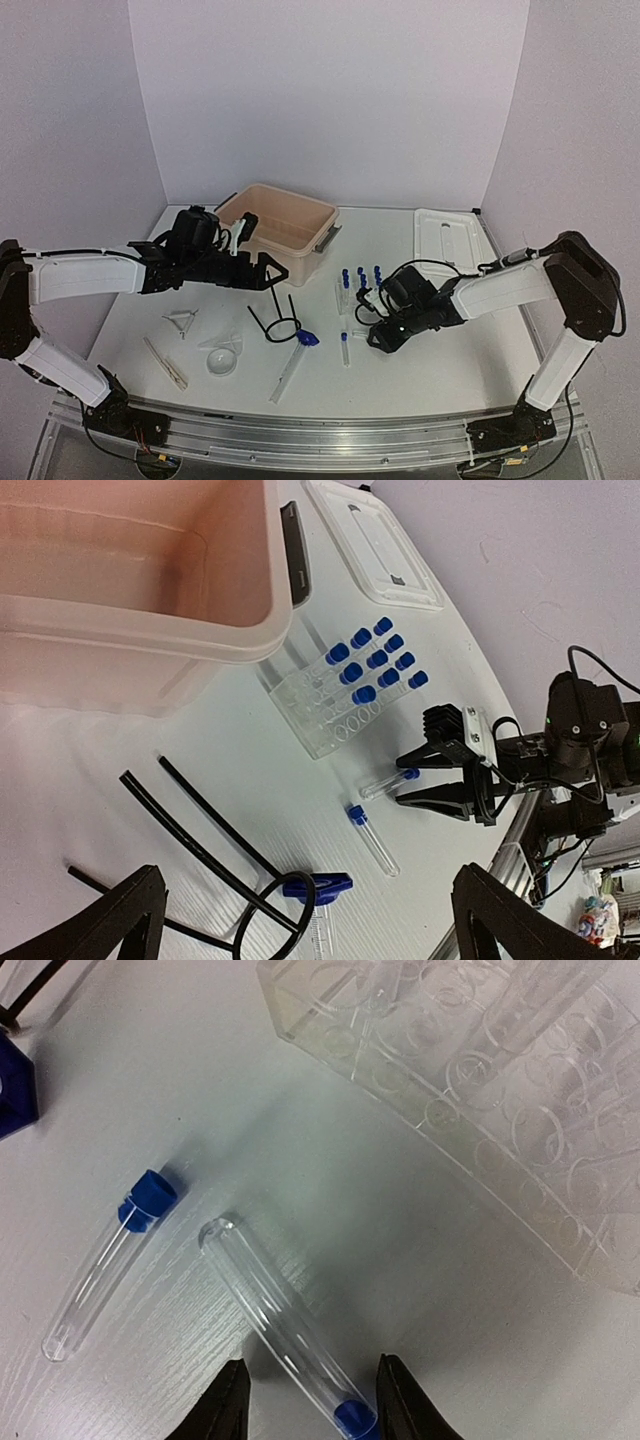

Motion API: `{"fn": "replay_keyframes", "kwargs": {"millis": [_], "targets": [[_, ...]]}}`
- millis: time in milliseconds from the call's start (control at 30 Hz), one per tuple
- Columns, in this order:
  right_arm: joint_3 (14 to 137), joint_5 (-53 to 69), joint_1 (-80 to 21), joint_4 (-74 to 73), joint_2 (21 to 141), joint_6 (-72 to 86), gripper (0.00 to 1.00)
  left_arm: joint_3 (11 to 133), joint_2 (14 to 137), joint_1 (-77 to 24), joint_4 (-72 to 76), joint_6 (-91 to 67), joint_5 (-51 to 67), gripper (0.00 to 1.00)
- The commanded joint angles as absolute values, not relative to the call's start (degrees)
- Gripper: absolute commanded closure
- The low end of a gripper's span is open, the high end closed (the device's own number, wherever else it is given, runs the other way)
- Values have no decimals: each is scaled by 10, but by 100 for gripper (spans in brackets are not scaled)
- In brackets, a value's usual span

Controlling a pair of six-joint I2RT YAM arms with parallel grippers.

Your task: Organize the chemistry lab equipment

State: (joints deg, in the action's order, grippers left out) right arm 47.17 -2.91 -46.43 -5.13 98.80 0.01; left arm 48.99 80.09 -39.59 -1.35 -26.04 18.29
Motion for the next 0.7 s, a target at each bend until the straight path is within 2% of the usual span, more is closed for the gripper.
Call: {"fn": "replay_keyframes", "kwargs": {"millis": [0, 233, 300, 500, 667], "targets": [[470, -54, -499, -90, 1011, 37, 66, 521, 789, -396, -31, -243, 161, 0], [470, -94, -528, -99, 1015, 49, 95, 519, 788, -396, -32, -242, 154, 0], [468, -102, -534, -100, 1009, 49, 99, 521, 788, -396, -31, -243, 161, 0], [461, -81, -538, -108, 950, 28, 100, 522, 786, -396, -17, -252, 216, 0], [484, -20, -539, -160, 877, -44, 100, 528, 812, -397, 24, -275, 362, 0]]}}
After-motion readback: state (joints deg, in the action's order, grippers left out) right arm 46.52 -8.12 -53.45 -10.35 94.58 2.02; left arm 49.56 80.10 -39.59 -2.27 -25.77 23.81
